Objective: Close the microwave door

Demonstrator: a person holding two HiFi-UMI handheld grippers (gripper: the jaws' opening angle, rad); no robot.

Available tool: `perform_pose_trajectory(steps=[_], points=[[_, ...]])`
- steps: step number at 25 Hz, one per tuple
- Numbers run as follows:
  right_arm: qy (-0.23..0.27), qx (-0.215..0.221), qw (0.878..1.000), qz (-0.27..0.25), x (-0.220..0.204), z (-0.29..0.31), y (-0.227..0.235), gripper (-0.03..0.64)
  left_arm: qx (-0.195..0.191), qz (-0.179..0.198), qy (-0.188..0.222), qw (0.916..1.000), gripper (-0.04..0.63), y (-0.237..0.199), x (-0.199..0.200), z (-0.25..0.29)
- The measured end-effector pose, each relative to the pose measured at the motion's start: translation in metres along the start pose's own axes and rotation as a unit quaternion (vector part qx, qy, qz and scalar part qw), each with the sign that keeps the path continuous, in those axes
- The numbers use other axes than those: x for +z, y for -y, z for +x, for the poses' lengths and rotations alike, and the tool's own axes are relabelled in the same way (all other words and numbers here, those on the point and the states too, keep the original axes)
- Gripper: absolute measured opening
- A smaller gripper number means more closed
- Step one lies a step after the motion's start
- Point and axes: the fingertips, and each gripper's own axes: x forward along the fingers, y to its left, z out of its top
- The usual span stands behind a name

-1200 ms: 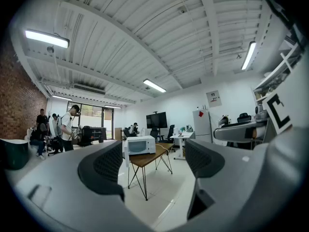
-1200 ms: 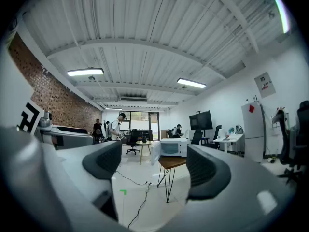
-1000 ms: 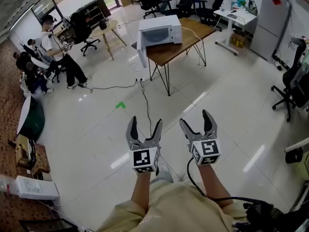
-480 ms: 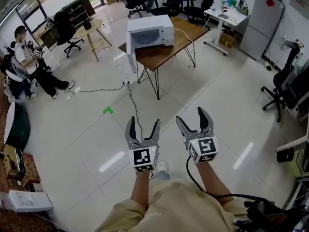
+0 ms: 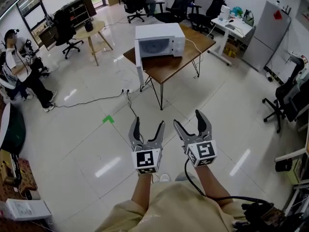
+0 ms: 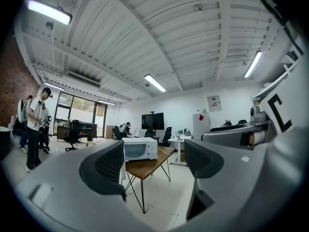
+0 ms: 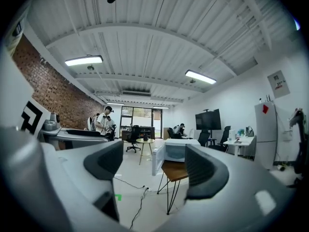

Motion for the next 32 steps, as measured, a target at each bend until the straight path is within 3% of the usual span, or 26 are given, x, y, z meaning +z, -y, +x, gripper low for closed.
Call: perform_pose_trajectory(steps=[5, 11, 15, 21, 27, 32], points=[[-0.015, 0.003, 1.0, -0.005, -0.018, 0.049, 0.009, 0.388, -0.007, -0.018, -0.019, 0.9996, 0.374, -0.028, -0.034, 0.043], [-0.012, -0.001, 1.0, 0.009, -0.008, 0.11, 0.083, 0.387, -0.01, -0.014, -0.027, 0.9995, 0.37, -0.025, -0.03, 0.136], [-0.014, 0.015, 0.999, 0.025, -0.04, 0.144, 0.141, 0.387, 0.005, -0.008, -0.035, 0.9993, 0.37, -0.014, -0.062, 0.195], [0.015, 0.032, 0.999, 0.037, -0.035, 0.196, 0.239, 0.385, 0.026, 0.019, -0.021, 0.9993, 0.365, 0.013, -0.056, 0.287], [0.008, 0.044, 0.997, 0.069, -0.063, 0.243, 0.304, 0.383, 0.048, 0.029, -0.02, 0.9982, 0.365, 0.019, -0.067, 0.35], [-0.013, 0.07, 0.994, 0.081, -0.091, 0.283, 0.326, 0.382, 0.074, 0.024, -0.035, 0.9964, 0.365, 0.001, -0.09, 0.392]])
